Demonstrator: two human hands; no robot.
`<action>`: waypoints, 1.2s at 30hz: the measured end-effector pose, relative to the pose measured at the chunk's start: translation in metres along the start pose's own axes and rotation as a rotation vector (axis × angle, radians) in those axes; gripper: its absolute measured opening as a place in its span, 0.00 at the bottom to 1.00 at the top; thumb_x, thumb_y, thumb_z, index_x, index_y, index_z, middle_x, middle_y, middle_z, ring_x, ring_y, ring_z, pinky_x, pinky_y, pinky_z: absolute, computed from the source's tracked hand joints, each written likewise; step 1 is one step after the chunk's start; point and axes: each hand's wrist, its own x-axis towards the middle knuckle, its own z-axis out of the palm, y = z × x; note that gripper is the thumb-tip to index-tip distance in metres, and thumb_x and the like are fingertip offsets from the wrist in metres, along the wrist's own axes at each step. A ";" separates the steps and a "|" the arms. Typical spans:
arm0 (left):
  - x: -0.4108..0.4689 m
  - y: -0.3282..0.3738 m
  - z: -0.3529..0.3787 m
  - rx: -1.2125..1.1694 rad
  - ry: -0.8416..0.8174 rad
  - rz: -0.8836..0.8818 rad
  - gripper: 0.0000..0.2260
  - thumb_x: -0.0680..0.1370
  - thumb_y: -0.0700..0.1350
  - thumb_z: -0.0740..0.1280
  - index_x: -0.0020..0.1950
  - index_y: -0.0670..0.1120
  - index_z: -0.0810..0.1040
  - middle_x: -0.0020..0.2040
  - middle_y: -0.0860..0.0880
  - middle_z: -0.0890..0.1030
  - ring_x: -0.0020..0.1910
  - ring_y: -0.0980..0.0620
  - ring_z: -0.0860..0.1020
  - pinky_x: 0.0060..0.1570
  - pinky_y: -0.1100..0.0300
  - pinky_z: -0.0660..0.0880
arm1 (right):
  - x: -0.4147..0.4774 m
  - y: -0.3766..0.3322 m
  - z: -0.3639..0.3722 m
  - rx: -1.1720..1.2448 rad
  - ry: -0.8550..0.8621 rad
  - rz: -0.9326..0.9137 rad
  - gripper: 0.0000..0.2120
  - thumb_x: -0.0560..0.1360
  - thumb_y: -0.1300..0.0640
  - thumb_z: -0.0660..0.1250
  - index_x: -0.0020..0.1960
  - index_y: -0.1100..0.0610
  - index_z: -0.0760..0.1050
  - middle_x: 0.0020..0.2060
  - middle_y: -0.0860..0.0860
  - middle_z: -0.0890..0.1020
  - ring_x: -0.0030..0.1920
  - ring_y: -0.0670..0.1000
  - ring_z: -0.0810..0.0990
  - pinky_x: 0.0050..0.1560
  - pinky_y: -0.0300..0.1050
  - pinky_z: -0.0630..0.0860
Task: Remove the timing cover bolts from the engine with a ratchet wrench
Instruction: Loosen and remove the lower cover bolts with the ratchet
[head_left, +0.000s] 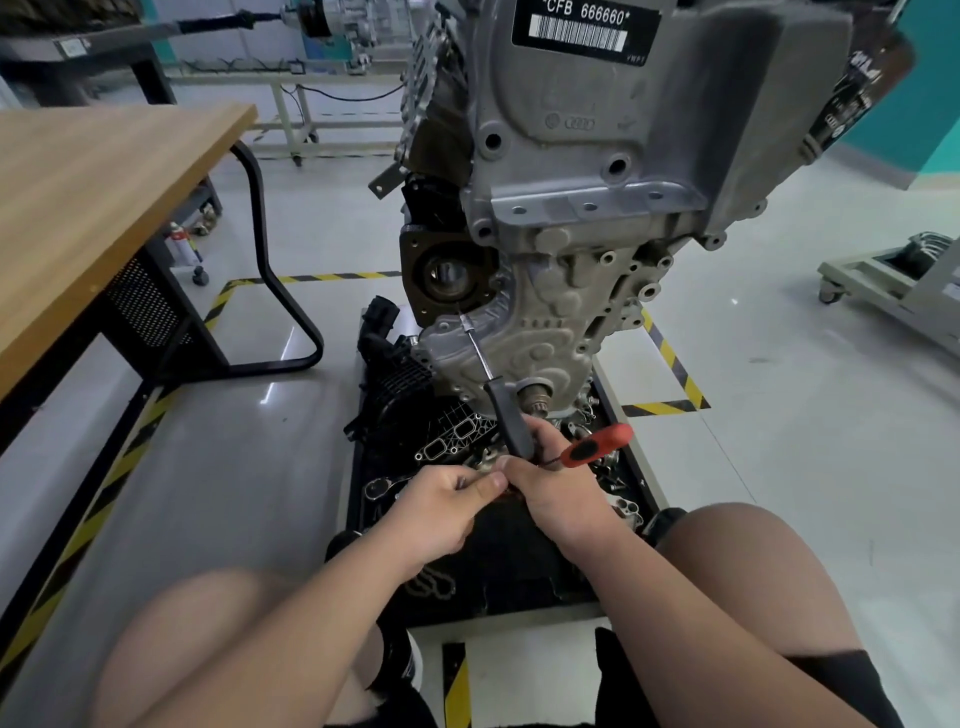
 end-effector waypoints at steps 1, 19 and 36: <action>0.000 0.001 0.000 -0.030 -0.014 0.000 0.20 0.80 0.49 0.65 0.27 0.51 0.76 0.23 0.51 0.60 0.21 0.55 0.56 0.22 0.64 0.54 | 0.000 0.000 0.000 -0.007 -0.005 -0.014 0.14 0.75 0.68 0.66 0.58 0.56 0.74 0.39 0.53 0.74 0.38 0.46 0.74 0.40 0.38 0.74; 0.037 0.011 -0.050 -0.650 0.184 -0.197 0.10 0.81 0.48 0.62 0.46 0.44 0.78 0.23 0.55 0.62 0.18 0.59 0.58 0.15 0.67 0.56 | 0.005 -0.007 -0.007 0.034 -0.082 0.069 0.13 0.80 0.65 0.60 0.57 0.55 0.81 0.36 0.54 0.81 0.26 0.50 0.70 0.30 0.40 0.68; 0.062 0.007 -0.071 -0.725 0.366 -0.191 0.09 0.81 0.48 0.63 0.44 0.44 0.75 0.23 0.55 0.64 0.18 0.59 0.60 0.16 0.66 0.58 | 0.000 0.007 -0.028 0.197 -0.198 0.182 0.16 0.77 0.64 0.61 0.57 0.53 0.83 0.33 0.61 0.78 0.21 0.51 0.65 0.23 0.39 0.65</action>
